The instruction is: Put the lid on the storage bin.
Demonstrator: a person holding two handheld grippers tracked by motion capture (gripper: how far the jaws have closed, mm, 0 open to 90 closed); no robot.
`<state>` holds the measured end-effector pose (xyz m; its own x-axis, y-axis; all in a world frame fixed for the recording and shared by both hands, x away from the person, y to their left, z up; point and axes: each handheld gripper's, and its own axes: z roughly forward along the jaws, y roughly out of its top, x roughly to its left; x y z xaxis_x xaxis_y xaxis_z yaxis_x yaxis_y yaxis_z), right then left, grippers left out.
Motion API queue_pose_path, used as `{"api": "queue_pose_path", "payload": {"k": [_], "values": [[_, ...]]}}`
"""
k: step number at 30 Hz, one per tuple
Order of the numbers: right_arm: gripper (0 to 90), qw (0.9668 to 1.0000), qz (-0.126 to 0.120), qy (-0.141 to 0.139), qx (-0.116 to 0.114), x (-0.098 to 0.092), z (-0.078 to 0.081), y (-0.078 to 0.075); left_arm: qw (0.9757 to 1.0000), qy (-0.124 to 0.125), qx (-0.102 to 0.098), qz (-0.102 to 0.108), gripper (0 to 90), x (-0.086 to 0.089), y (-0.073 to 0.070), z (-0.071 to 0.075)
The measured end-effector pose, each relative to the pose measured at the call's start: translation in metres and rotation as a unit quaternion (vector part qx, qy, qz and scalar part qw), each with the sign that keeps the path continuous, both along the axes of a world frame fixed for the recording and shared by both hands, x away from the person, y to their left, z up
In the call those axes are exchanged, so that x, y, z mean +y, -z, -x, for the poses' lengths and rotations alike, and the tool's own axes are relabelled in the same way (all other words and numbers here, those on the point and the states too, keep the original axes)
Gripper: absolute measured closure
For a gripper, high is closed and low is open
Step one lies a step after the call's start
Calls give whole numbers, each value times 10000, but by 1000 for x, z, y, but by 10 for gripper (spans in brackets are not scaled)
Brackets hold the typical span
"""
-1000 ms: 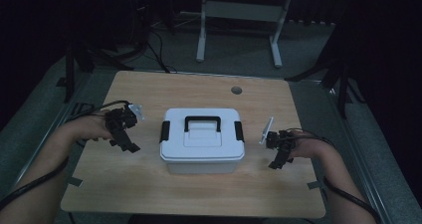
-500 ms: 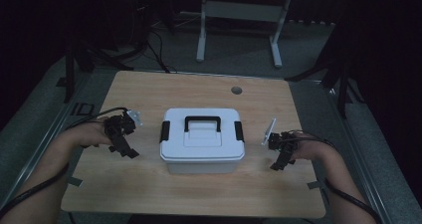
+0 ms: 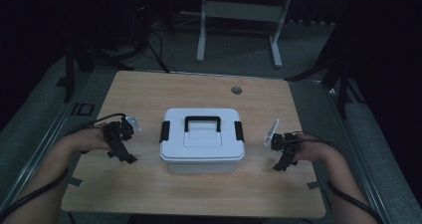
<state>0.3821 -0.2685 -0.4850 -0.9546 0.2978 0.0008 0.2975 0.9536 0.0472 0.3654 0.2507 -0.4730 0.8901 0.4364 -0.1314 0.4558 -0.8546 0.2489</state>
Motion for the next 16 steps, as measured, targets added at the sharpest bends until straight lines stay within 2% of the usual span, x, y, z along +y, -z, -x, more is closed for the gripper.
{"api": "queue_pose_path", "payload": {"k": [8,16], "values": [[159,10000,3,-3,11,0,0,2,10000,1,65,16,13,1,7,2],[159,10000,29,-19,24,1,-1,3,10000,19,71,4,13,2,8,2]]}}
